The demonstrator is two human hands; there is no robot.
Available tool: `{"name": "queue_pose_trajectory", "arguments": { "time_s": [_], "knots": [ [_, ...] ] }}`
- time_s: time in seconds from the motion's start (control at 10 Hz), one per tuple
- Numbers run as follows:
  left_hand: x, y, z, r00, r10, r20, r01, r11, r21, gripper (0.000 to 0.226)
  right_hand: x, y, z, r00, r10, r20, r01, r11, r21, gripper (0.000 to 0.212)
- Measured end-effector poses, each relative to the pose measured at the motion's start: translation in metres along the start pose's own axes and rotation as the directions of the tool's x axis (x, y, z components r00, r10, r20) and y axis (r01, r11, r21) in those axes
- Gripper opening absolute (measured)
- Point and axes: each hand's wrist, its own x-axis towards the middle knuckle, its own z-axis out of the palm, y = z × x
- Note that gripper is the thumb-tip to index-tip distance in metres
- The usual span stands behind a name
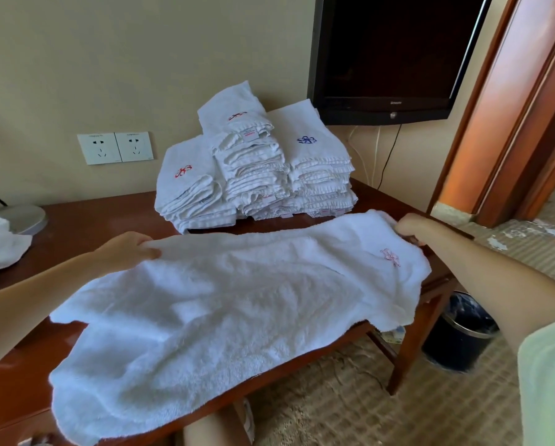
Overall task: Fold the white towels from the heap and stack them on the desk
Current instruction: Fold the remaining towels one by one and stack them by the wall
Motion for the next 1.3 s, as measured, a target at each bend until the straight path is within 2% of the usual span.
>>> {"name": "queue_pose_trajectory", "arguments": {
  "time_s": [0.1,0.2,0.3,0.4,0.5,0.6,0.7,0.8,0.9,1.0,1.1,1.2,1.3],
  "knots": [
    [0.007,-0.005,-0.003,0.991,-0.004,-0.137,-0.001,0.999,-0.038,0.016,-0.015,-0.006,-0.020,0.964,-0.039,-0.262,0.033,0.999,-0.027,0.010],
    [0.006,0.003,-0.005,0.964,0.061,-0.260,-0.054,0.998,0.037,0.015,-0.011,-0.014,-0.037,0.938,-0.019,-0.345,0.111,0.961,0.251,0.015],
    [0.005,0.006,-0.002,0.931,0.085,-0.354,-0.046,0.992,0.119,0.009,-0.014,-0.016,-0.035,0.971,0.041,-0.234,0.127,0.741,0.660,0.026],
    [0.008,-0.001,0.007,0.960,0.082,-0.269,-0.010,0.965,0.261,0.007,-0.023,-0.008,-0.026,0.994,-0.082,-0.069,0.107,0.719,0.687,0.033],
    [0.008,-0.010,0.012,0.997,0.043,-0.066,-0.026,0.971,0.238,0.012,-0.026,-0.002,-0.017,0.989,-0.093,0.117,-0.018,0.706,0.708,0.045],
    [0.009,-0.014,0.012,0.998,0.069,0.010,-0.070,0.991,0.118,0.023,-0.026,0.002,-0.014,0.978,-0.043,0.206,-0.119,0.693,0.711,0.025],
    [0.006,-0.003,0.006,0.998,0.044,0.037,-0.046,0.997,0.060,0.035,-0.022,0.004,-0.010,0.968,-0.082,0.236,-0.096,0.750,0.654,0.033],
    [0.002,0.006,0.002,0.992,0.087,0.090,-0.092,0.994,0.060,0.034,-0.021,0.001,-0.012,0.967,-0.173,0.188,0.007,0.753,0.658,0.037],
    [-0.010,0.015,-0.016,0.993,0.082,0.088,-0.078,0.996,-0.045,0.039,-0.026,-0.004,-0.025,0.968,-0.223,0.115,0.096,0.752,0.652,0.035],
    [-0.013,0.015,-0.030,0.959,0.168,-0.229,-0.194,0.976,-0.094,0.032,-0.035,-0.005,-0.044,0.966,-0.259,0.015,0.193,0.757,0.625,0.035],
    [-0.020,0.016,-0.051,0.901,0.203,-0.383,-0.247,0.967,-0.068,0.042,-0.039,0.002,-0.065,0.951,-0.275,-0.143,0.302,0.715,0.631,0.039],
    [-0.025,0.004,-0.067,0.907,0.192,-0.374,-0.219,0.975,-0.029,0.037,-0.037,0.015,-0.083,0.928,-0.238,-0.286,0.371,0.649,0.664,0.044],
    [-0.034,-0.001,-0.081,0.916,0.169,-0.363,-0.188,0.982,-0.019,0.047,-0.036,0.028,-0.093,0.937,-0.209,-0.279,0.348,0.615,0.708,0.044]
  ]
}}
